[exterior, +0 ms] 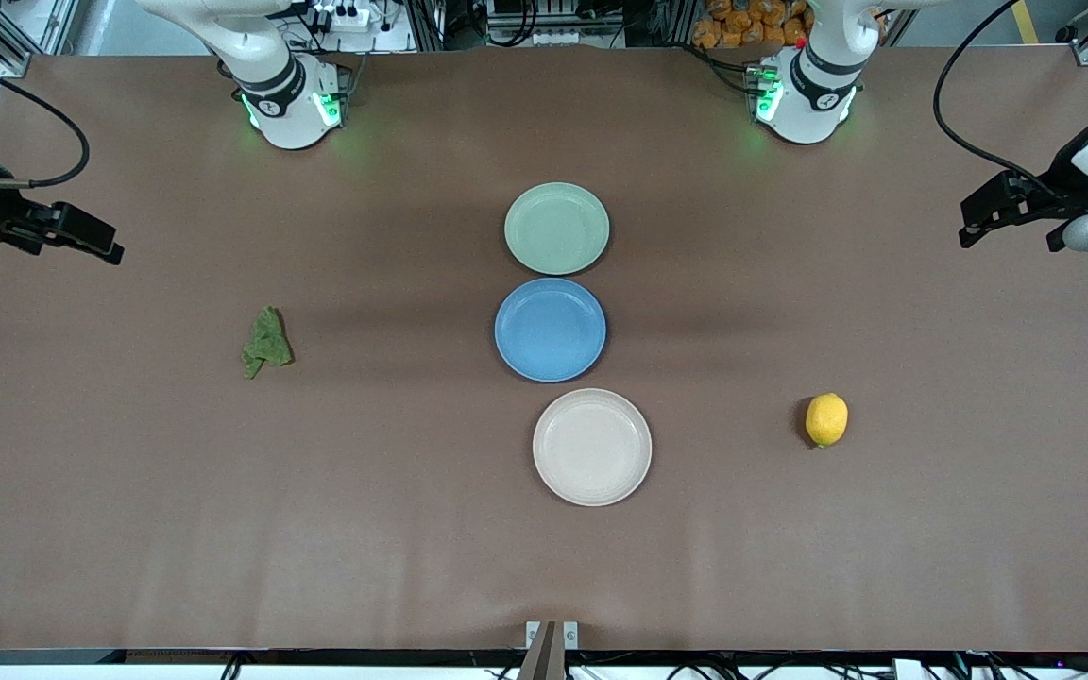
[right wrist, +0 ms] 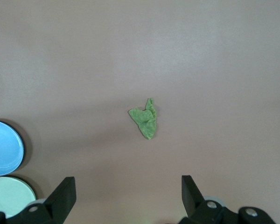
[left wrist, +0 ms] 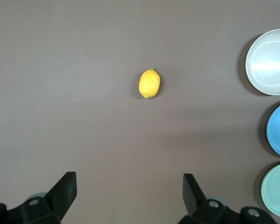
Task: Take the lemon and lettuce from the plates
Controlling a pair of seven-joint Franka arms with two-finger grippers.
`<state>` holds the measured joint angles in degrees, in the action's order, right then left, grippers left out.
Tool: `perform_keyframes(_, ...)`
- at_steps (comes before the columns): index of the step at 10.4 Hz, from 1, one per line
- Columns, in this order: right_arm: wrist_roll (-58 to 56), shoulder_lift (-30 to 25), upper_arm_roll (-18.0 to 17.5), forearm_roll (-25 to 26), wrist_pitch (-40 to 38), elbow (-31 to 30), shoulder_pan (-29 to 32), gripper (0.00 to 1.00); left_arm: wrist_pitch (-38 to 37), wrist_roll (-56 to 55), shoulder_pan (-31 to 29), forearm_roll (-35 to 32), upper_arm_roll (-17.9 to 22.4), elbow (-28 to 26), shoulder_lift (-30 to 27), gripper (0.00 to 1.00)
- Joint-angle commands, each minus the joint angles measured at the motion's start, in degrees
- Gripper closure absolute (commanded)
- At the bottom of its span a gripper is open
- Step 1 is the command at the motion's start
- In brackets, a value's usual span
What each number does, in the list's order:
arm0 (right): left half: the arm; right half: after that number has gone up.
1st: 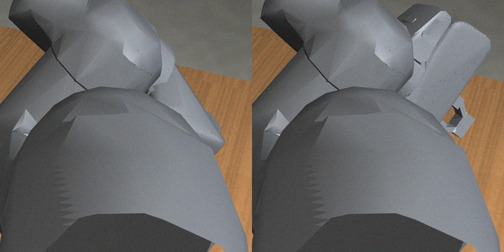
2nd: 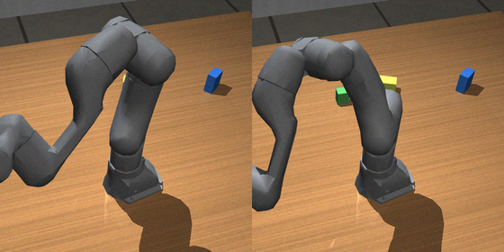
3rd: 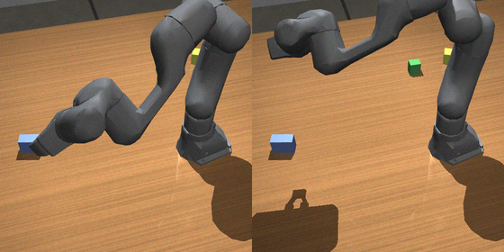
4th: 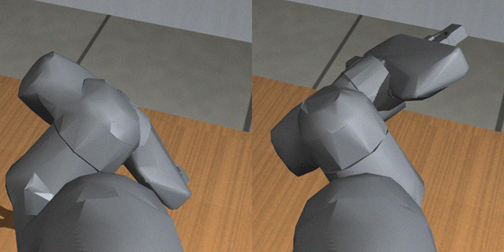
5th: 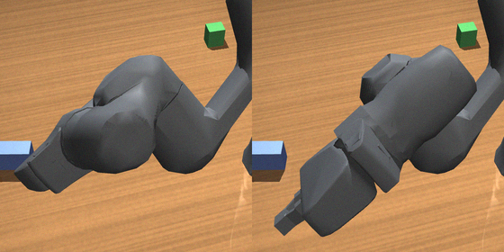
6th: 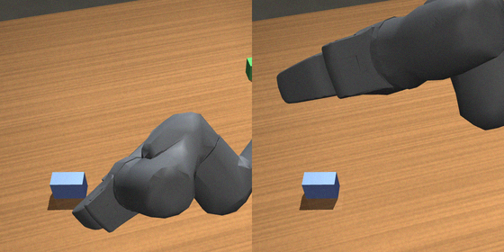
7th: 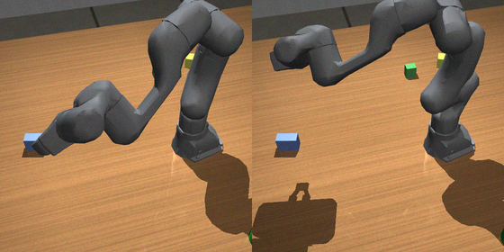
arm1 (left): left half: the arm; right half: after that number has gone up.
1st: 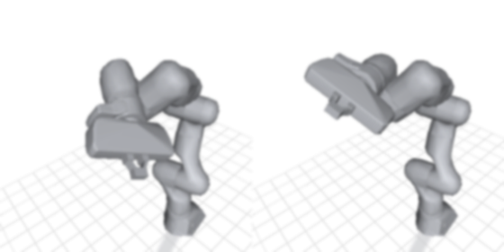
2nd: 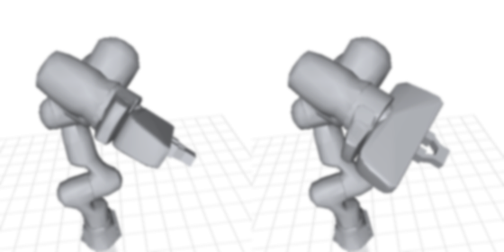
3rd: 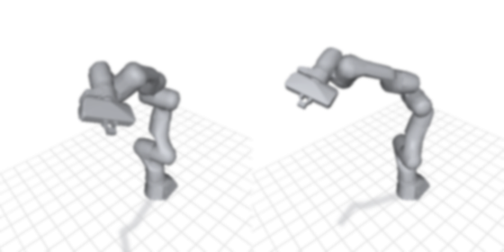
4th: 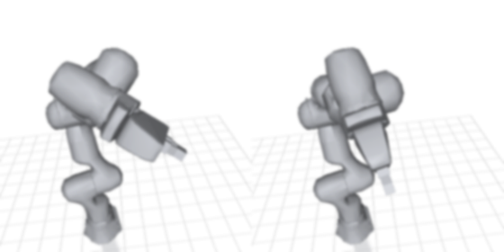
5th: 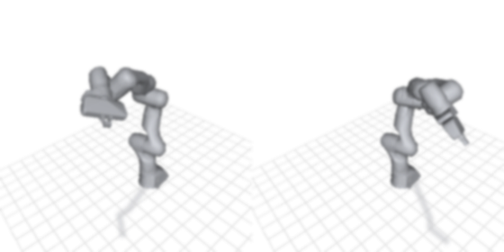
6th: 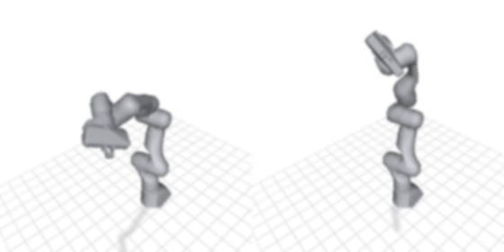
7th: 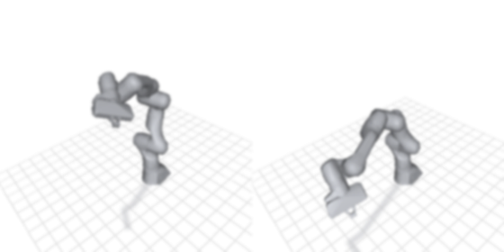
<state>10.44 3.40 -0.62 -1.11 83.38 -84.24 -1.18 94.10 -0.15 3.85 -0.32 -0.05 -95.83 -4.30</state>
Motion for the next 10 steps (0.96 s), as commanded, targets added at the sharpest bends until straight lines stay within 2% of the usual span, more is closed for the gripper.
perform_keyframes(1, -0.5, 0.1, -0.4, 0.1, 0.2, 0.1, 0.5, 0.0, -0.8, 0.0, -0.2, 0.3, 0.0, 0.5, 0.0, 0.0)
perform_keyframes(10, -0.6, 0.1, -0.4, 0.1, -0.9, -0.1, 0.4, 0.0, -0.4, 0.0, -0.2, 0.2, 0.0, 0.5, 0.0, 0.0)
